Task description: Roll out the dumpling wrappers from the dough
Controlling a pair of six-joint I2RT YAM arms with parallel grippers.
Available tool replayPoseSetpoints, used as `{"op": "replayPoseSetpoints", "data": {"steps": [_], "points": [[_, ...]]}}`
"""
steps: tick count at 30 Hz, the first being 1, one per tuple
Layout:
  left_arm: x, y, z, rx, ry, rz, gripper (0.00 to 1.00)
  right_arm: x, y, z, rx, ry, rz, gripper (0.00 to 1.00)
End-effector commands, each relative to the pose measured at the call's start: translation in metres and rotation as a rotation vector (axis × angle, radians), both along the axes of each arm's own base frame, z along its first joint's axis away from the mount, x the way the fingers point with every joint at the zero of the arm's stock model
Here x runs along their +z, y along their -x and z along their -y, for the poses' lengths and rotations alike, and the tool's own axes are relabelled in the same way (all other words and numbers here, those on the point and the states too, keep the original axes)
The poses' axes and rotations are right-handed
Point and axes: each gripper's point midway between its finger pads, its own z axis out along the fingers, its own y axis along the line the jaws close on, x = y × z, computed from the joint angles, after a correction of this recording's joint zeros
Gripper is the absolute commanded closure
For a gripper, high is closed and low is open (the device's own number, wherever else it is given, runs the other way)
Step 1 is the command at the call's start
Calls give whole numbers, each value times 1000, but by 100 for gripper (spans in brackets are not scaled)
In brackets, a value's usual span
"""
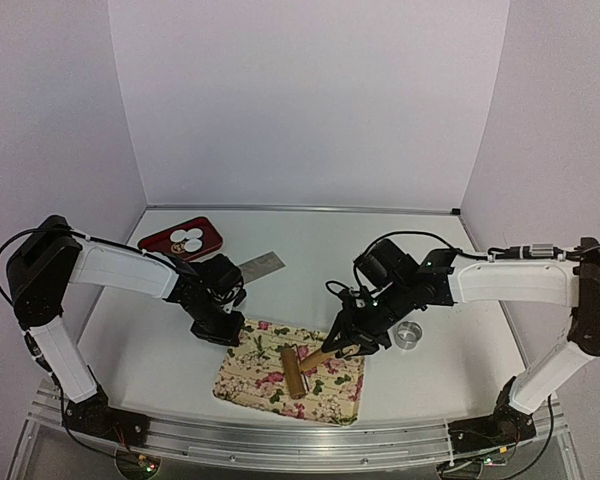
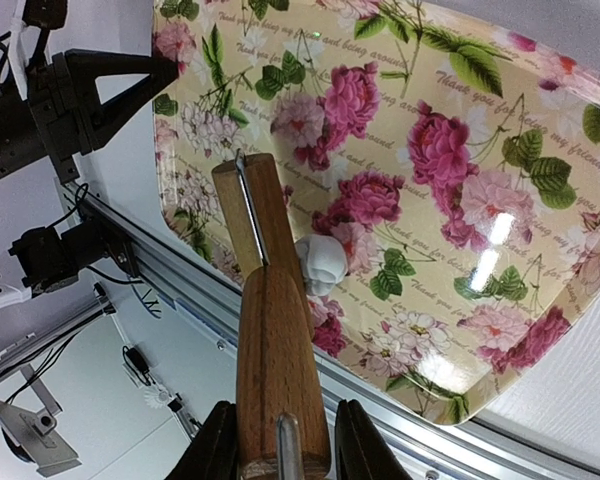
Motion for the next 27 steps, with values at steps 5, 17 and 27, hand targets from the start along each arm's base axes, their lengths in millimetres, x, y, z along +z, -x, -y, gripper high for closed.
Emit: {"op": "replayPoseSetpoints", "data": {"steps": [5,17,27], "points": [[-21,-3,-36,13,-150,10,100,-33,4,28,-15,158,-12,100],[-22,-5,-38,25,-153,6,100,-56,9,46,-12,261,-33,100],[-22,-7,-40,37,-162,6,100,-59,9,62,-44,337,-22,100]]}}
